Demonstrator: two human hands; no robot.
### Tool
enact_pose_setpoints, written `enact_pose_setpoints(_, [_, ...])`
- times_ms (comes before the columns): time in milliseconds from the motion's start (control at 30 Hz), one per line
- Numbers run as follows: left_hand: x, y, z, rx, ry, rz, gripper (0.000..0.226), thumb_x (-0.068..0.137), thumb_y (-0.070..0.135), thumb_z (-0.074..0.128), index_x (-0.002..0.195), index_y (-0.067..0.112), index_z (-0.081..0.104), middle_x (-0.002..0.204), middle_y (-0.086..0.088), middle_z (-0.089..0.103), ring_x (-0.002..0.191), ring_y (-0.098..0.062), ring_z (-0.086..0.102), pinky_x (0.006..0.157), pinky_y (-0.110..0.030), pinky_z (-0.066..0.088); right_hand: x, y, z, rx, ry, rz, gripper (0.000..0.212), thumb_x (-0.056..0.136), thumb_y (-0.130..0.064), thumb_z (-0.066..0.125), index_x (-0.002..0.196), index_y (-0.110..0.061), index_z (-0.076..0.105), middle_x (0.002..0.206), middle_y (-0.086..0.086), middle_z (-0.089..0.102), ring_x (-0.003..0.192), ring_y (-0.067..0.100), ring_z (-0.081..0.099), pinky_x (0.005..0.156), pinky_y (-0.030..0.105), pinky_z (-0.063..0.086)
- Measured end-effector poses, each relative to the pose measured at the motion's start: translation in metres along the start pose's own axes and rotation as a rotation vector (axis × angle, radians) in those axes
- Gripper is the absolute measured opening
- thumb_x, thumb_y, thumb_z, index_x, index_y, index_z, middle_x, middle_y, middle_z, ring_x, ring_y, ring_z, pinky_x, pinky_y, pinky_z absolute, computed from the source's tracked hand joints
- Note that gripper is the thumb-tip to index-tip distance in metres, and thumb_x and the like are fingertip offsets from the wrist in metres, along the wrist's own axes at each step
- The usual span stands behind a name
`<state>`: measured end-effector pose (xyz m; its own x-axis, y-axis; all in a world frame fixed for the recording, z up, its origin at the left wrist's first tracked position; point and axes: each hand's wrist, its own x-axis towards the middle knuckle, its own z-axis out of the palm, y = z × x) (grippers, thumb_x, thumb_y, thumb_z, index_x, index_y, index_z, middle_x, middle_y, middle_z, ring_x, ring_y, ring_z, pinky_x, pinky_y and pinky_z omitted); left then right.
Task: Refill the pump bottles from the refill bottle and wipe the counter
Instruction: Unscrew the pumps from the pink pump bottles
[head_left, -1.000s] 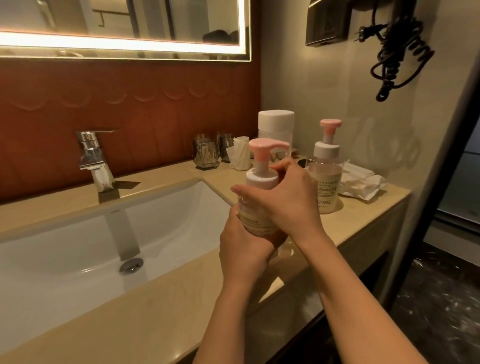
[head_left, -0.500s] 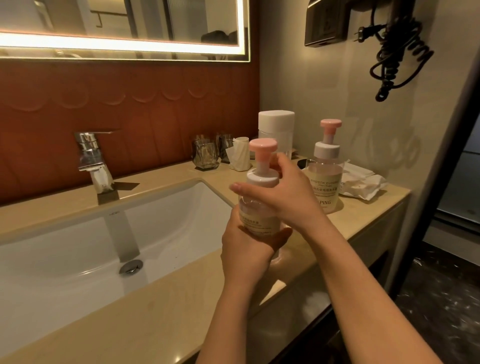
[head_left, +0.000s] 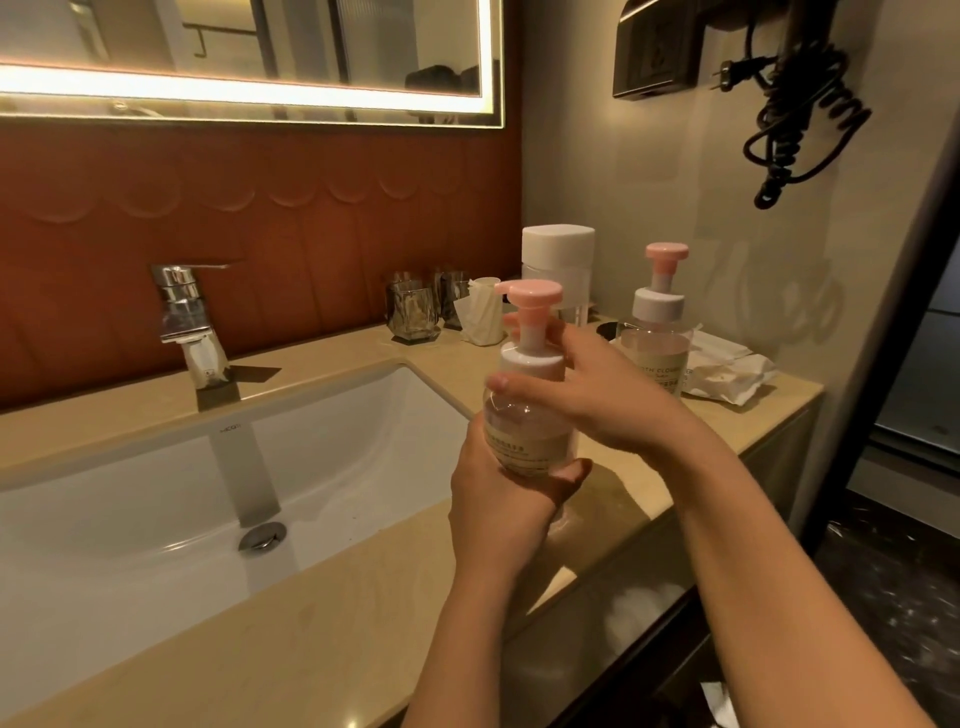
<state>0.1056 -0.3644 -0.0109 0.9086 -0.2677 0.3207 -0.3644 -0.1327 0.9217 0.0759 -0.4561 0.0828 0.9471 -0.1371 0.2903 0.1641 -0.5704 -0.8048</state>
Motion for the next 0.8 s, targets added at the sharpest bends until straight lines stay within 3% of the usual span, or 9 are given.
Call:
enact_pose_setpoints(100, [0.0, 0.0, 0.0, -0.025, 0.029, -0.01, 0.069, 0.057, 0.048, 0.084, 0.109, 0.055, 0.039, 0.104, 0.023, 0.058, 0.099, -0.004, 0.058, 0.086, -0.029, 0.051, 0.005, -0.001, 0.016, -0.257, 0.273, 0.015, 0.081, 0.063, -0.064, 0.07, 0.128, -0.025, 0.042, 0.126, -0.003, 0.048, 0.118, 0.017, 0.045, 0.094, 0.038, 0.046])
enact_pose_setpoints(167, [0.0, 0.001, -0.001, 0.002, 0.019, -0.005, 0.071, 0.059, 0.045, 0.084, 0.116, 0.045, 0.041, 0.104, 0.021, 0.057, 0.098, -0.005, 0.058, 0.086, -0.032, 0.053, 0.005, -0.001, 0.02, -0.204, 0.402, -0.022, 0.075, 0.06, -0.057, 0.077, 0.12, -0.026, 0.045, 0.123, -0.005, 0.052, 0.113, 0.015, 0.049, 0.09, 0.034, 0.048])
enact_pose_setpoints(233, [0.0, 0.002, -0.002, 0.013, 0.012, 0.01, 0.072, 0.059, 0.043, 0.084, 0.117, 0.039, 0.042, 0.105, 0.018, 0.057, 0.099, -0.006, 0.057, 0.087, -0.033, 0.052, 0.003, 0.003, 0.017, -0.077, 0.41, -0.044, 0.062, 0.061, -0.045, 0.081, 0.111, -0.028, 0.049, 0.11, -0.011, 0.056, 0.098, 0.007, 0.054, 0.076, 0.019, 0.047])
enact_pose_setpoints(300, [-0.001, 0.002, -0.002, 0.007, 0.005, 0.008, 0.073, 0.059, 0.042, 0.084, 0.118, 0.038, 0.042, 0.107, 0.017, 0.057, 0.101, -0.006, 0.056, 0.088, -0.034, 0.052, 0.0, 0.005, 0.012, 0.049, 0.341, -0.037, 0.056, 0.066, -0.034, 0.081, 0.114, -0.027, 0.054, 0.105, -0.016, 0.057, 0.09, 0.0, 0.054, 0.068, 0.011, 0.042])
enact_pose_setpoints(433, [-0.001, 0.003, -0.002, 0.011, 0.015, 0.012, 0.069, 0.058, 0.043, 0.084, 0.112, 0.044, 0.041, 0.101, 0.02, 0.057, 0.098, -0.005, 0.056, 0.087, -0.031, 0.052, -0.004, 0.007, 0.01, 0.234, 0.164, -0.036, 0.051, 0.08, -0.018, 0.07, 0.127, -0.025, 0.05, 0.105, -0.019, 0.056, 0.095, 0.0, 0.053, 0.07, 0.014, 0.044])
enact_pose_setpoints(500, [-0.001, 0.004, -0.002, 0.022, 0.019, 0.021, 0.067, 0.06, 0.043, 0.083, 0.11, 0.045, 0.039, 0.098, 0.022, 0.055, 0.096, -0.004, 0.056, 0.085, -0.029, 0.051, -0.003, 0.007, 0.013, 0.2, 0.142, -0.025, 0.052, 0.084, -0.024, 0.067, 0.13, -0.026, 0.044, 0.113, -0.014, 0.054, 0.105, 0.008, 0.053, 0.078, 0.02, 0.047])
enact_pose_setpoints(600, [0.0, 0.003, -0.001, 0.018, 0.023, 0.003, 0.062, 0.062, 0.044, 0.082, 0.107, 0.045, 0.04, 0.093, 0.022, 0.055, 0.092, -0.005, 0.057, 0.08, -0.028, 0.051, 0.001, 0.009, 0.022, 0.035, 0.309, 0.002, 0.061, 0.071, -0.045, 0.074, 0.12, -0.031, 0.04, 0.124, -0.006, 0.05, 0.112, 0.015, 0.05, 0.089, 0.034, 0.049])
enact_pose_setpoints(700, [0.0, 0.002, -0.002, 0.023, 0.02, -0.001, 0.059, 0.063, 0.043, 0.081, 0.108, 0.043, 0.043, 0.093, 0.021, 0.057, 0.089, -0.004, 0.058, 0.075, -0.025, 0.051, 0.0, 0.008, 0.03, -0.042, 0.51, -0.016, 0.059, 0.062, -0.05, 0.079, 0.106, -0.03, 0.045, 0.11, -0.009, 0.055, 0.101, 0.009, 0.053, 0.08, 0.025, 0.049])
enact_pose_setpoints(800, [-0.001, 0.002, -0.002, 0.016, 0.021, 0.023, 0.066, 0.061, 0.039, 0.083, 0.111, 0.042, 0.041, 0.094, 0.024, 0.054, 0.091, -0.002, 0.055, 0.076, -0.021, 0.049, -0.002, 0.01, 0.025, 0.078, 0.453, -0.035, 0.047, 0.068, -0.037, 0.079, 0.106, -0.03, 0.053, 0.099, -0.017, 0.056, 0.089, 0.002, 0.054, 0.068, 0.014, 0.044])
